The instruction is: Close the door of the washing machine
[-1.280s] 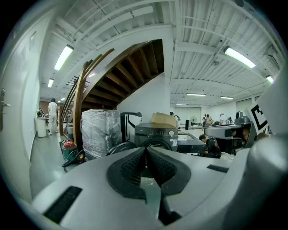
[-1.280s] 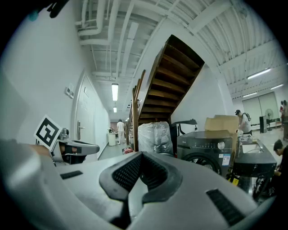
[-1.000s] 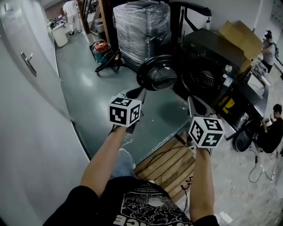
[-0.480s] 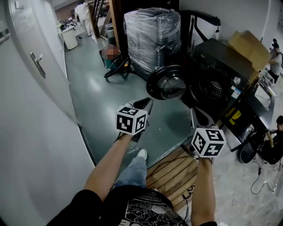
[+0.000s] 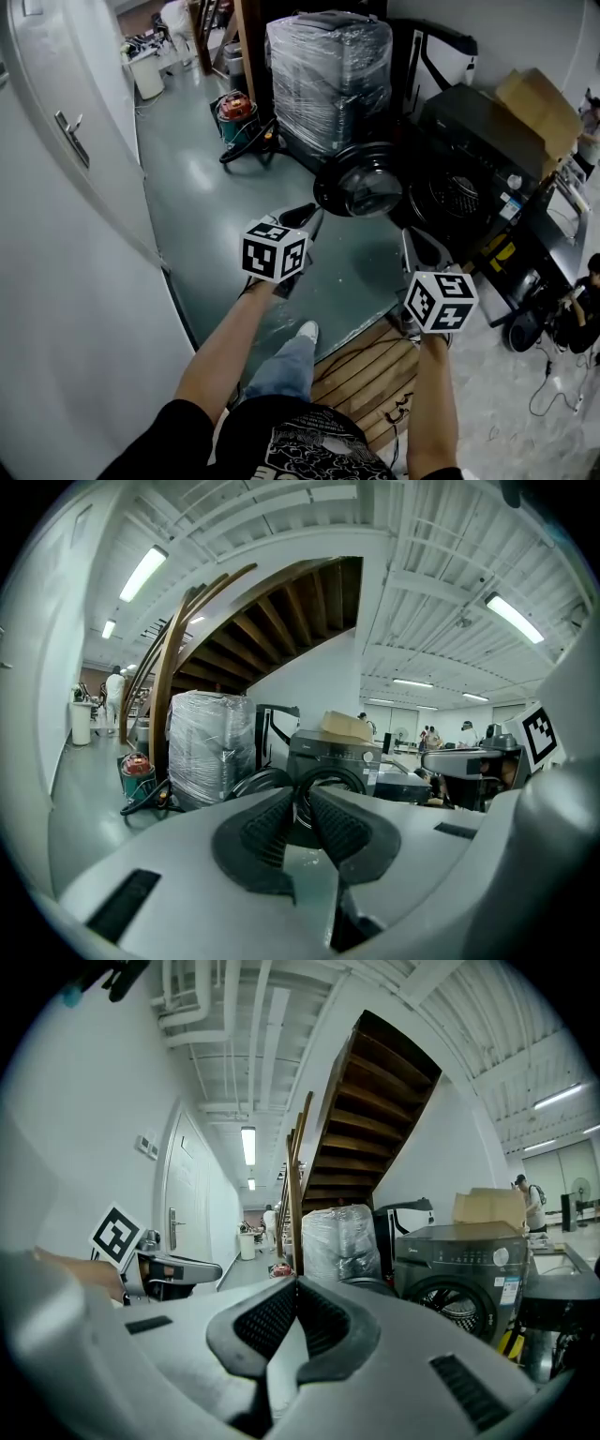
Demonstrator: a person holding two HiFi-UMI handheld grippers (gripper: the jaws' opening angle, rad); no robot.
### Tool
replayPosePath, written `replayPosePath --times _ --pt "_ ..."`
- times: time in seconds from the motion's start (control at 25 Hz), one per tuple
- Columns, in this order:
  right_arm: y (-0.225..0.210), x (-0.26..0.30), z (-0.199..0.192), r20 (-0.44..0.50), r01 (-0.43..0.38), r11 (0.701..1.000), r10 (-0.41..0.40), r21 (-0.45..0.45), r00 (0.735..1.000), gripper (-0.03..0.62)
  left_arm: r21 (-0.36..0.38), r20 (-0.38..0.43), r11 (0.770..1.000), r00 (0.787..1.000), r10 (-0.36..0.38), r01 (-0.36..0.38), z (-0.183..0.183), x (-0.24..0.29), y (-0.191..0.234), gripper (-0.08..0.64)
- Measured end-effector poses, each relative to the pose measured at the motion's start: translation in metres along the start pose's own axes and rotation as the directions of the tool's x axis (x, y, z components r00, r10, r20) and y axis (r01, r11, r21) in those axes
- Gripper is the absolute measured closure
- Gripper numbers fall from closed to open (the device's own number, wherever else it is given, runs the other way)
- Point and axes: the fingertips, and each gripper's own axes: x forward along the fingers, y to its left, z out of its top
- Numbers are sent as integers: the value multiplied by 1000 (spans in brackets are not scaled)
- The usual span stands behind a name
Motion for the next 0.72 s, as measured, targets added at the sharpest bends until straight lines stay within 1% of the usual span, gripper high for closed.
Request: replayPosePath --times 0.2,0.44,0.72 --pt "-11 31 1 -7 2 1000 -2 -5 1000 572 8 -9 1000 1000 -25 25 7 35 20 491" --pt "-29 70 -5 -19 6 1000 -5 3 1000 572 19 -29 997 997 -68 68 7 86 42 469" --pt "-51 121 -13 -47 9 1000 -8 16 999 572 43 -62 995 994 -90 93 9 144 80 455"
